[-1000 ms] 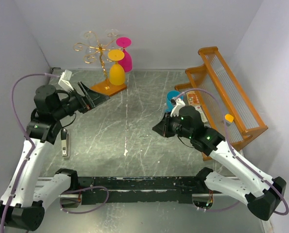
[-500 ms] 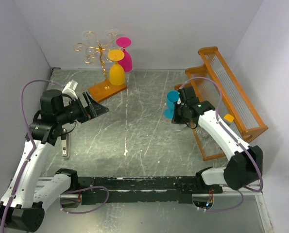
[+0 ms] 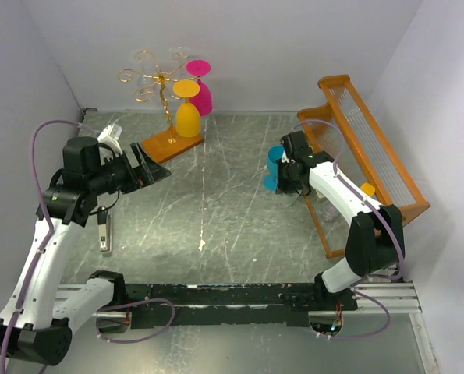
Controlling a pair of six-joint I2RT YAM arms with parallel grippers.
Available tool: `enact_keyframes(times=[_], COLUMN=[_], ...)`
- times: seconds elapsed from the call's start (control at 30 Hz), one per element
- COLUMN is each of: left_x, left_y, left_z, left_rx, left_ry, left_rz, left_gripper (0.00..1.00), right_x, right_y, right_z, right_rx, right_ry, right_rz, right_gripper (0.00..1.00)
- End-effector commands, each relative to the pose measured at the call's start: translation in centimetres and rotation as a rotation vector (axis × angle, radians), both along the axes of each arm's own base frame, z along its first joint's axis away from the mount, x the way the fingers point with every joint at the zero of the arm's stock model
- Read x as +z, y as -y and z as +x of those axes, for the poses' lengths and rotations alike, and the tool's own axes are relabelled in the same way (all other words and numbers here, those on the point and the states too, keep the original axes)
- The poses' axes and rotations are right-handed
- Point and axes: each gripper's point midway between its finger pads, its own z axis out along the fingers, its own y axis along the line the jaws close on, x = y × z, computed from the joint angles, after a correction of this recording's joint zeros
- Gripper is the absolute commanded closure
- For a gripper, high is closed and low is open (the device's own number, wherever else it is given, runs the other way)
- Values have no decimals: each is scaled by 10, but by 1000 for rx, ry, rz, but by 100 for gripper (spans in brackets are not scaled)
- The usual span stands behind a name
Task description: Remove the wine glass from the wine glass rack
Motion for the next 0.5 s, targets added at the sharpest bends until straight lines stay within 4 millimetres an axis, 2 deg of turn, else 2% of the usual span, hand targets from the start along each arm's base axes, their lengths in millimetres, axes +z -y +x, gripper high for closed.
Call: enact_keyframes(times=[0.0,0.13,0.27,0.37,0.47], left_x=[12,34,61,76,83], left_y=[-6,-5,1,-8,-25], left_z=[16,40,67,88,109], left_rx=[32,57,69,117,181], left_ry=[25,49,87,106,109], left_rz=[37,19,-80,-154,-225], left_gripper=[3,5,6,7,9], right_x=[9,3,1,3,8], right_y=[1,2,0,0,0], right_z=[19,19,20,21,23], right_rx=[7,7,14,17,21], right_ry=[67,54,53,65,81], right_rz=[-20,-29,-18,-19,-21], right_gripper=[96,90,83,76,67])
